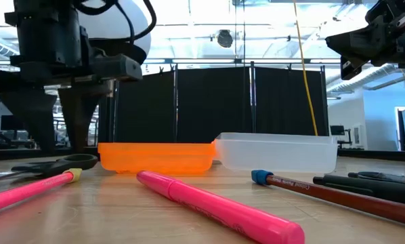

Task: Pick & place school supplies into a supply box
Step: Put the black scissors into the transparent bin

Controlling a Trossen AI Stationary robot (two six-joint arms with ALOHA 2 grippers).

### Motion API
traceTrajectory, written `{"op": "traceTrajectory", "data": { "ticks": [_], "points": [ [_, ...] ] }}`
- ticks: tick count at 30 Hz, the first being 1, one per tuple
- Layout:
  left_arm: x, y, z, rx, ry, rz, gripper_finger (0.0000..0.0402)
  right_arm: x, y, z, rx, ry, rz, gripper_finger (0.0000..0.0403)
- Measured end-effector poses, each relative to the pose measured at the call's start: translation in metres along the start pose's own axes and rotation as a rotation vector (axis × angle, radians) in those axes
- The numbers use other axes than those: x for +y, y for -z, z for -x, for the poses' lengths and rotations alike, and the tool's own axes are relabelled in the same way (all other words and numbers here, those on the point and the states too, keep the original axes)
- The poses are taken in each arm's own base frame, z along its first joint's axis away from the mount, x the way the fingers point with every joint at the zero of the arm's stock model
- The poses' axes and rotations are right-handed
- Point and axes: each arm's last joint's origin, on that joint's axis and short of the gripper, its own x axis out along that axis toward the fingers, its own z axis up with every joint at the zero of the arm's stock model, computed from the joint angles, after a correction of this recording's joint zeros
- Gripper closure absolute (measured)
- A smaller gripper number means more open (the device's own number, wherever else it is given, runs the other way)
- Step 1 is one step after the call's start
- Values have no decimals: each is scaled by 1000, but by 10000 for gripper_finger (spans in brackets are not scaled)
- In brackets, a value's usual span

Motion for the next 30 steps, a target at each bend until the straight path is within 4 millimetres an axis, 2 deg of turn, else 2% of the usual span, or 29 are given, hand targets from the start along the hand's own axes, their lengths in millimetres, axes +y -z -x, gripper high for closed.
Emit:
{"op": "traceTrajectory", "data": {
  "ticks": [8,12,15,20,30],
  "points": [
    [-7,8,-32,14,-64,-34,241,0,0,0,0,0,-8,403],
    [-8,9,-40,11,-88,-42,243,0,0,0,1,-8,-10,403],
    [-9,9,-39,2,-77,-65,265,1,0,0,1,-17,-11,403],
    [-5,6,-31,-24,-60,-108,341,1,0,0,-1,-24,-11,403],
    [0,2,-17,-36,-54,-155,341,1,0,0,3,-24,-9,403]
  ]
}}
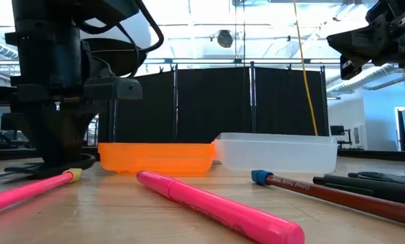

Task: Pick & place school supplies into a supply box
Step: Put the black scissors into the transparent bin

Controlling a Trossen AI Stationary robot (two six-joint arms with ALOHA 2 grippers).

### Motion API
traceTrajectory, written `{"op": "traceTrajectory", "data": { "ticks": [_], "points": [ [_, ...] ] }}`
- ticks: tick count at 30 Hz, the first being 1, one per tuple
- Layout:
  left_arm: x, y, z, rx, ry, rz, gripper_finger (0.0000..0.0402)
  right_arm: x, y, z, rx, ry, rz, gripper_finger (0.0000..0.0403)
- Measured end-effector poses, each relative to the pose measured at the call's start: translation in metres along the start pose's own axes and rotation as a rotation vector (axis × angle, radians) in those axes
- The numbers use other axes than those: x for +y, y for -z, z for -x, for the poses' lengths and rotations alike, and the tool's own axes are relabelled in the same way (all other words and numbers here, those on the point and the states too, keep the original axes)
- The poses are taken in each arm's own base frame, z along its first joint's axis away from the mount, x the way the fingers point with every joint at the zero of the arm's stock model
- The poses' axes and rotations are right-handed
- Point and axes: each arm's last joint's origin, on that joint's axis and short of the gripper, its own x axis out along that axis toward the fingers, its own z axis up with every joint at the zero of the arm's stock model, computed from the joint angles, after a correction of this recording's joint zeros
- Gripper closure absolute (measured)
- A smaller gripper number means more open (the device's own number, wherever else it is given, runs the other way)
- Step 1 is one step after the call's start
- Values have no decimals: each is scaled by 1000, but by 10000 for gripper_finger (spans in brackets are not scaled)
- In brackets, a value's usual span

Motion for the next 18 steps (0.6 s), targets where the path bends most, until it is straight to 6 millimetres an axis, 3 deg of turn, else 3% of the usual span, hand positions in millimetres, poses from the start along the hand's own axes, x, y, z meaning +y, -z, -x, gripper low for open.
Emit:
{"op": "traceTrajectory", "data": {
  "ticks": [9,18],
  "points": [
    [11,2,28,-20,51,-24,341,0,2,0,25,2,4,403],
    [4,-8,86,-35,344,-2,341,0,3,0,28,3,5,403]
  ]
}}
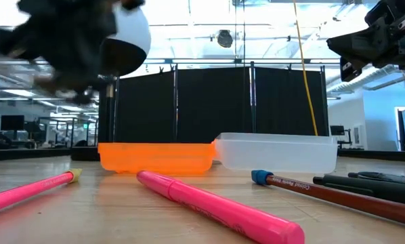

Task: Pick & place school supplies into a supply box
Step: Put the black scissors into the transparent bin

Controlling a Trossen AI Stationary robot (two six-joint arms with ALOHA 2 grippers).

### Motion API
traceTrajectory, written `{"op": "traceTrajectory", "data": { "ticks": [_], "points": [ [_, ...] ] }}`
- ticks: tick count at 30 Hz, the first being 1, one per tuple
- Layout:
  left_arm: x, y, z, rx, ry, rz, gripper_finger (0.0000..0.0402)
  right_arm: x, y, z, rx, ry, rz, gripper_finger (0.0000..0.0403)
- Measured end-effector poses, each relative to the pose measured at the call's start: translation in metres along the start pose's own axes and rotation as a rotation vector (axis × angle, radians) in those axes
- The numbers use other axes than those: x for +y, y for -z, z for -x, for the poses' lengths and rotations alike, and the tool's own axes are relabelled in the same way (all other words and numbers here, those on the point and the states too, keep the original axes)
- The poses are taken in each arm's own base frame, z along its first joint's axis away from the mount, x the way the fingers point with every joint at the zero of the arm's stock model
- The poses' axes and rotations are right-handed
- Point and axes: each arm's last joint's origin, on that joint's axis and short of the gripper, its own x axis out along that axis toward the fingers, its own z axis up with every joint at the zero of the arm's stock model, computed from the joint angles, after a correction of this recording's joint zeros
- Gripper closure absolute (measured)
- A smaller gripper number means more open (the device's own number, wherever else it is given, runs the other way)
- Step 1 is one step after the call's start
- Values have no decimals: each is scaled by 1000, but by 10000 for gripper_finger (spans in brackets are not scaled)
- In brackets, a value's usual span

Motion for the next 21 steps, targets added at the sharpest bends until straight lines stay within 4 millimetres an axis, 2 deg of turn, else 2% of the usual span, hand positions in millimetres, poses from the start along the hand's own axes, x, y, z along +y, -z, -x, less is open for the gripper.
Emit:
{"op": "traceTrajectory", "data": {
  "ticks": [6,10,14,21],
  "points": [
    [-34,-28,28,-61,135,14,341,0,1,0,6,1,1,403],
    [-55,-49,33,-84,171,-6,341,0,1,0,6,1,1,403],
    [-75,-74,30,-67,192,-1,341,0,1,0,7,1,1,403],
    [-111,-121,2,-47,196,-58,341,0,1,0,6,2,1,403]
  ]
}}
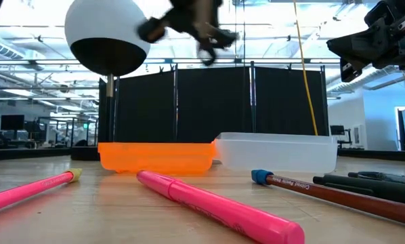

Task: Pick & place school supplies into a supply box
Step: Put the black scissors into the transparent bin

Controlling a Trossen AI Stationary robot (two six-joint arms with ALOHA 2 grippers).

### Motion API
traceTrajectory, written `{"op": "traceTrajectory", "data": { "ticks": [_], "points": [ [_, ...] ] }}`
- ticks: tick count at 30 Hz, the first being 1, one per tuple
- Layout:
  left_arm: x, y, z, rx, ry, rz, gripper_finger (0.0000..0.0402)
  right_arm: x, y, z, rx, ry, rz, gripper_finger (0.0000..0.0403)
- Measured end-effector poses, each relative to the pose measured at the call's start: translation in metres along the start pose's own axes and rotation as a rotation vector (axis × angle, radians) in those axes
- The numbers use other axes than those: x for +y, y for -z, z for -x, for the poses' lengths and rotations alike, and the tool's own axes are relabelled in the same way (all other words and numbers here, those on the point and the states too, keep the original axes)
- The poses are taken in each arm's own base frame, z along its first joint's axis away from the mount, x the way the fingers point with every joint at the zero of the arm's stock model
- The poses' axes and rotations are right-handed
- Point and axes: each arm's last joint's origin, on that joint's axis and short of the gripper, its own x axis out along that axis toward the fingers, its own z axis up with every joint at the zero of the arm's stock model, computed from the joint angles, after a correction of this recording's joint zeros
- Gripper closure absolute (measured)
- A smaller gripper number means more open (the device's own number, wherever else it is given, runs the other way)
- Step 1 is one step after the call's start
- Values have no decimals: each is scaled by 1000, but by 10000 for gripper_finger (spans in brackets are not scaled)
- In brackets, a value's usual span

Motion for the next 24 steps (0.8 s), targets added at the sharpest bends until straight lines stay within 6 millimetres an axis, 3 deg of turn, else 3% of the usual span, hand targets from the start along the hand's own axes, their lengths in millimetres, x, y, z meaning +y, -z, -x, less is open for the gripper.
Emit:
{"op": "traceTrajectory", "data": {
  "ticks": [6,12,17,24],
  "points": [
    [-18,-33,-49,46,30,-27,341,0,0,0,-1,0,-38,403],
    [-12,-51,-93,47,-23,5,341,0,0,0,-2,0,-45,403],
    [-3,-53,-109,51,-77,18,341,0,0,0,-2,0,-53,403],
    [3,-62,-110,24,-108,32,341,0,-1,0,-6,-1,-53,403]
  ]
}}
